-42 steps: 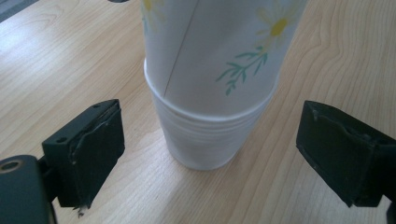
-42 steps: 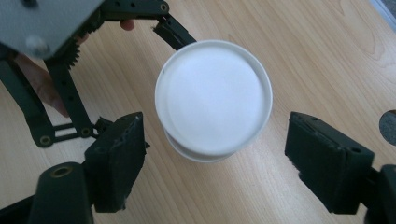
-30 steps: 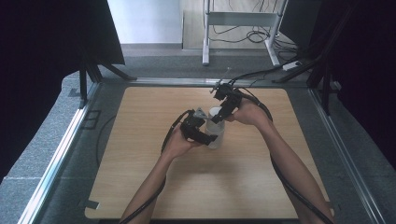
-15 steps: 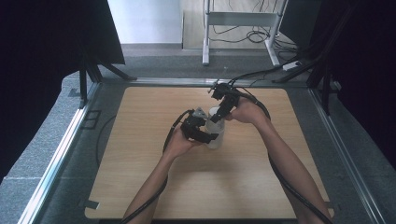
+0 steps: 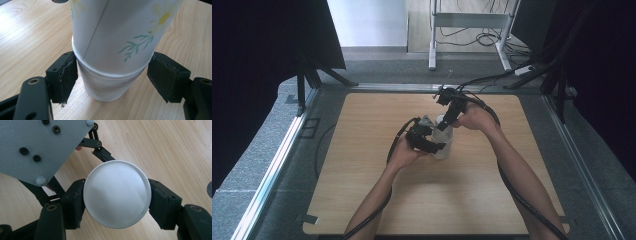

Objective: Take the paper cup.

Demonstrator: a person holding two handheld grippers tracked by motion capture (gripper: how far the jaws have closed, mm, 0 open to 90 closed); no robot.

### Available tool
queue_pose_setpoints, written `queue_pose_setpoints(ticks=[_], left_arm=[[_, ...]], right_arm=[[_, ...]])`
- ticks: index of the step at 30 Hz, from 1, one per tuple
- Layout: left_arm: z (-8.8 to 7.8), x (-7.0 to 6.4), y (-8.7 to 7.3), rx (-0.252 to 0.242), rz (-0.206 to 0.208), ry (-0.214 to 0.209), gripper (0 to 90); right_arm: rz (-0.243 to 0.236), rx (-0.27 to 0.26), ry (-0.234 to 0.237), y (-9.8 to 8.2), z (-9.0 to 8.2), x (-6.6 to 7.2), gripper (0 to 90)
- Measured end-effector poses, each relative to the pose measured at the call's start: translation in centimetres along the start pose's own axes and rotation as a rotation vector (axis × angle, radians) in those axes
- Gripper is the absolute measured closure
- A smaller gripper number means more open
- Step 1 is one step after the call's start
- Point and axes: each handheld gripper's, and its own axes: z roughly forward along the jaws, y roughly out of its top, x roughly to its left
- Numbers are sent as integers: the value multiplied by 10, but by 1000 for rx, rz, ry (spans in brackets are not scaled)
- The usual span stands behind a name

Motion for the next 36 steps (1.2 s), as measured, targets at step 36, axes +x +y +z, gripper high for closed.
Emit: queue_pose_setpoints(ticks=[36], left_arm=[[3,-3,-1,7,14,1,271]], right_arm=[[1,95,-4,9,-10,-1,371]])
